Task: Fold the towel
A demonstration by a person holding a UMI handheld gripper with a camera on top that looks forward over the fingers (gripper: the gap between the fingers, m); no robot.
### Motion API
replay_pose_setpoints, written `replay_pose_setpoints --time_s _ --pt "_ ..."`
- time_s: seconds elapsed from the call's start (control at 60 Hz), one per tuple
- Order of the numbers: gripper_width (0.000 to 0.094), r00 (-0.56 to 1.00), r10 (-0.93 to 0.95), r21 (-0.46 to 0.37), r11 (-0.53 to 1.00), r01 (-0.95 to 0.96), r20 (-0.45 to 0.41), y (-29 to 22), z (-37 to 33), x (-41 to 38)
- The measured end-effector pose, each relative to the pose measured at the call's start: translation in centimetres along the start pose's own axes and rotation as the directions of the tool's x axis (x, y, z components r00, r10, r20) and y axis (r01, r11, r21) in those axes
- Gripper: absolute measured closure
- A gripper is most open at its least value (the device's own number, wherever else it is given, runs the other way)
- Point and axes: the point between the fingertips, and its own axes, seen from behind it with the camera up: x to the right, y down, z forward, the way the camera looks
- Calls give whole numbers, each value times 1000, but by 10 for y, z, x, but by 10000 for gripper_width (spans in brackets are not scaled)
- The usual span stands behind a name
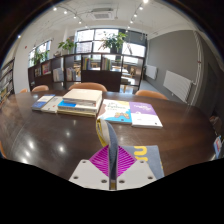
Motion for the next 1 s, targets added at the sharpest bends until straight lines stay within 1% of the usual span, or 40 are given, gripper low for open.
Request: replay_pose_setpoints --time_s 0.067,0.15,0.183,0.217,0.267,0.3,0.317,0.35,0.367,0.383,0.417,0.533,0.633,0.8,0.85,1.0 --pt "876 1000 12 13 1000 -12 -15 -3 -2 43" --pt "872 999 30 -33 999 -31 -22 19 4 88" --pt "854 999 32 -42 999 -33 -20 24 9 101" --pt "817 999 38 -49 998 -39 -20 32 15 113" --pt "720 999 46 -87 995 -48 -27 52 25 131" --pt "597 998 39 -112 993 -43 -40 62 30 142" --pt "506 998 34 -126 991 -39 -46 68 32 147" --pt "394 998 26 -149 988 -34 -56 78 33 153" --pt "358 998 24 -153 988 -32 -58 80 33 156" --pt "326 998 21 -154 988 -30 -61 81 32 158" --pt "292 998 24 -146 989 -33 -63 77 29 161" --pt "185 996 50 -72 996 -56 -78 44 1 164" --pt "150 995 53 -16 998 -55 -84 9 -37 158" --pt "146 995 85 87 993 -81 -52 -34 -107 127" --pt "149 994 95 115 989 -90 -46 -40 -124 118" --pt "149 992 123 146 982 -119 -18 -32 -167 84"
